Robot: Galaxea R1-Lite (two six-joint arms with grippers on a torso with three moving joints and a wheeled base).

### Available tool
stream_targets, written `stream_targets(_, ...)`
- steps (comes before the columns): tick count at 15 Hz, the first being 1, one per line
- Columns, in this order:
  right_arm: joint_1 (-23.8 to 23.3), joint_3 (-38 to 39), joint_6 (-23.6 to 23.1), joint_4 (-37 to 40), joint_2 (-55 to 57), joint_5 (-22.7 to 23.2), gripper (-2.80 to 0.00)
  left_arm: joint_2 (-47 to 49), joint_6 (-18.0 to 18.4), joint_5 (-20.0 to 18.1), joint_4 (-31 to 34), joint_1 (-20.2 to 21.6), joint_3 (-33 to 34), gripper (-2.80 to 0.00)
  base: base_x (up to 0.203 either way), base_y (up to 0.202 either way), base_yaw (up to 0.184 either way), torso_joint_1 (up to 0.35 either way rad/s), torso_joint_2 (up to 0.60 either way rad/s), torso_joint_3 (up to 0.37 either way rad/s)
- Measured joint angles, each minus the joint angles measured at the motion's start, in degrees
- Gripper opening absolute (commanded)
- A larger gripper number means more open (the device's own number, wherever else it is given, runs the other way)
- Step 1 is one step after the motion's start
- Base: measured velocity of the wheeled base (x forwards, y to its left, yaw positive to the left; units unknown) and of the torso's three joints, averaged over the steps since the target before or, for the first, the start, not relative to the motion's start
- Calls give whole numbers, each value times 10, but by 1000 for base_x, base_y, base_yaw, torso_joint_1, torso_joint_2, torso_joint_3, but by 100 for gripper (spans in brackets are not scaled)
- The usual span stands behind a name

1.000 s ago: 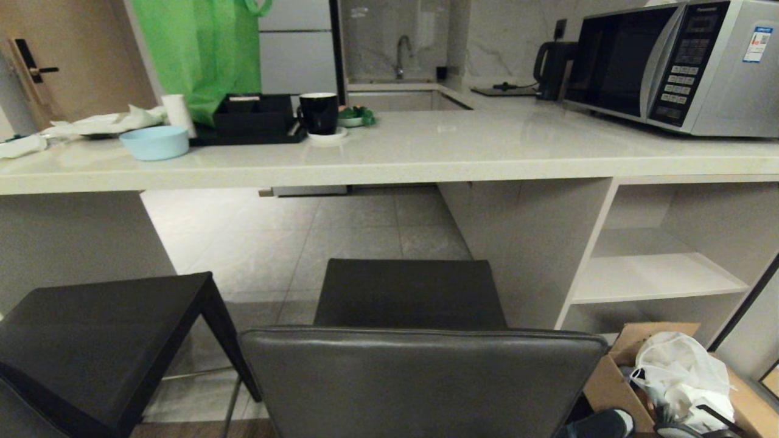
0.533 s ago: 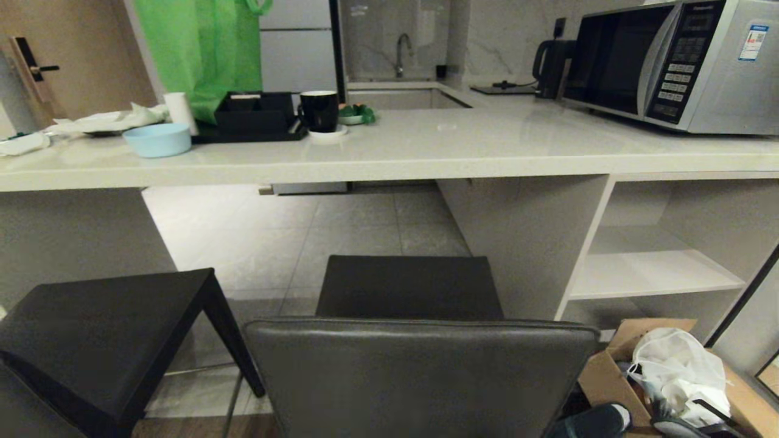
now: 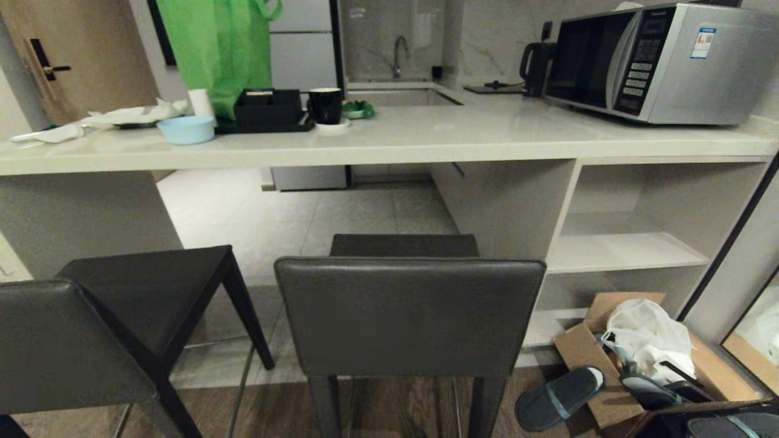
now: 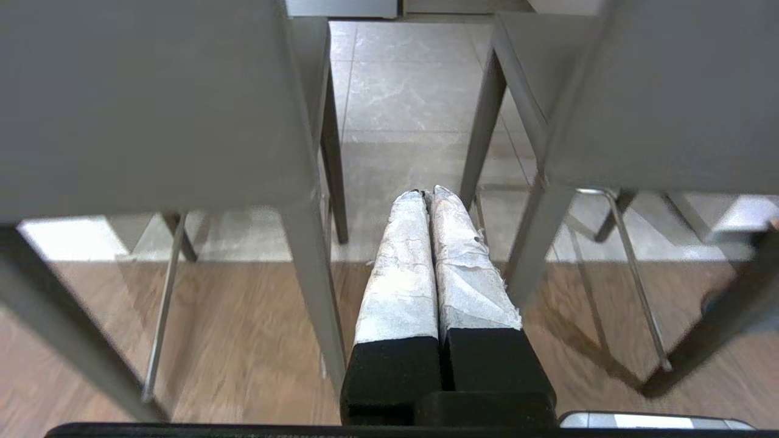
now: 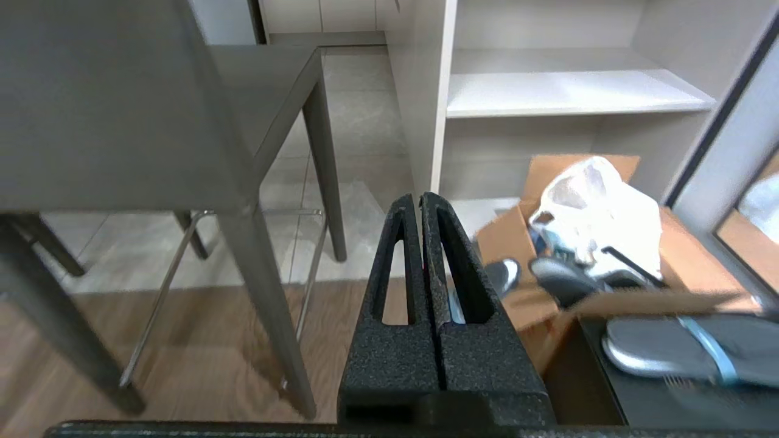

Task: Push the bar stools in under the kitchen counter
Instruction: Push the gray chair back under the dining table

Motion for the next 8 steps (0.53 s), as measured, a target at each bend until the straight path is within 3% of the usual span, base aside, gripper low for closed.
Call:
stream_targets(3,0,0,0,0,0,0,-280,0,0,0,0,0,0,-280,-135,0,-3,-2,-2,3)
stream_targets(8,0,0,0,0,0,0,-280,0,0,0,0,0,0,-280,0,0,0,0,0,0)
